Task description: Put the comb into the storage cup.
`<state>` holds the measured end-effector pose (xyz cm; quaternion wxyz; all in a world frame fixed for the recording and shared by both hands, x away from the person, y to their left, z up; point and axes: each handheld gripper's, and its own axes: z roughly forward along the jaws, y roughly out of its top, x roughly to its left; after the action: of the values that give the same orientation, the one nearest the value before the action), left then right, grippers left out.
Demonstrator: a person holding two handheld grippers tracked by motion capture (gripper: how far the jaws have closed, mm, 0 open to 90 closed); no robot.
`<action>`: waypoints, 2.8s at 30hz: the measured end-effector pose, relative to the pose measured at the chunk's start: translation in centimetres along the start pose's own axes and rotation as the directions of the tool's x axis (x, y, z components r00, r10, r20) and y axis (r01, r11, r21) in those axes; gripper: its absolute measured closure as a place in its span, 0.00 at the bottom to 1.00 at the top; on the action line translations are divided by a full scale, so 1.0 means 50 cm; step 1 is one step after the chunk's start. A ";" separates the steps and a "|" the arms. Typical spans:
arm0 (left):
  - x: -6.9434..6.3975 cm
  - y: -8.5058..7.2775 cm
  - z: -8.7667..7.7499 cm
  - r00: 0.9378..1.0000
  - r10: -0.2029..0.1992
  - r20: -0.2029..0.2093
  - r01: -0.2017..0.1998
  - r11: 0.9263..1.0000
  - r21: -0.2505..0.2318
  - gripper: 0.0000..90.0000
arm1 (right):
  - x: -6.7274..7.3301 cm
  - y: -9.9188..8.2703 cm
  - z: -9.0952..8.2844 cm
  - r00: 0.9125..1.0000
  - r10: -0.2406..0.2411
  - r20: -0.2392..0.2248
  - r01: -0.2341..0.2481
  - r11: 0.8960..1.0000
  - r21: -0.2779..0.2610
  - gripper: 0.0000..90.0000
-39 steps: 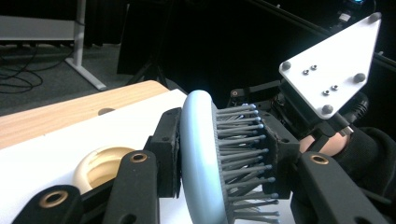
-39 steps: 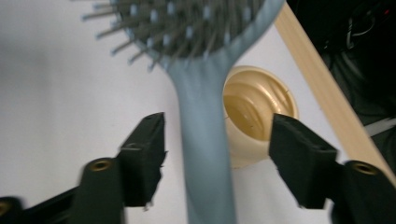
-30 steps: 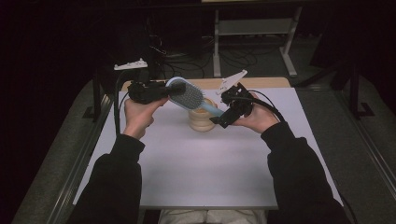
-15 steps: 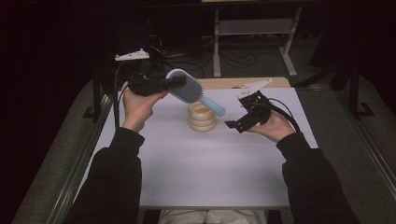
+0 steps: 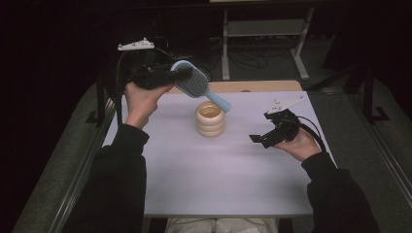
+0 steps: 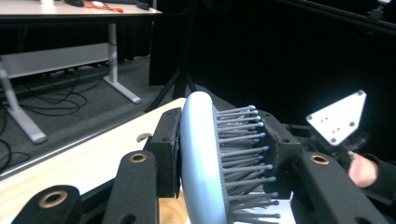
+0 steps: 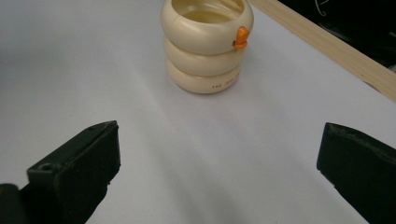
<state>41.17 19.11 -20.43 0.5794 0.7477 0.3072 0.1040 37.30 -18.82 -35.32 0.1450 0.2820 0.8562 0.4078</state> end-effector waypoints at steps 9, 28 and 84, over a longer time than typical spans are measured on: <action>0.027 0.016 -0.011 0.998 0.011 -0.067 -0.009 1.000 0.017 0.63 | 0.005 -0.039 -0.001 1.000 0.025 -0.002 -0.025 0.999 0.026 0.00; 0.061 0.015 0.017 0.991 0.036 -0.131 -0.026 0.997 0.076 0.63 | 0.002 -0.122 -0.044 0.992 0.115 0.044 -0.110 0.990 -0.085 0.00; 0.120 -0.094 0.120 0.987 -0.032 -0.160 0.064 0.978 0.197 0.63 | 0.041 -0.189 -0.063 0.992 0.128 0.011 -0.127 0.987 -0.095 0.00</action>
<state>47.37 18.42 -27.87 0.4771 0.7845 0.3785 0.1164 30.72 -24.35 -40.77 0.1389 0.3325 0.8151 0.4536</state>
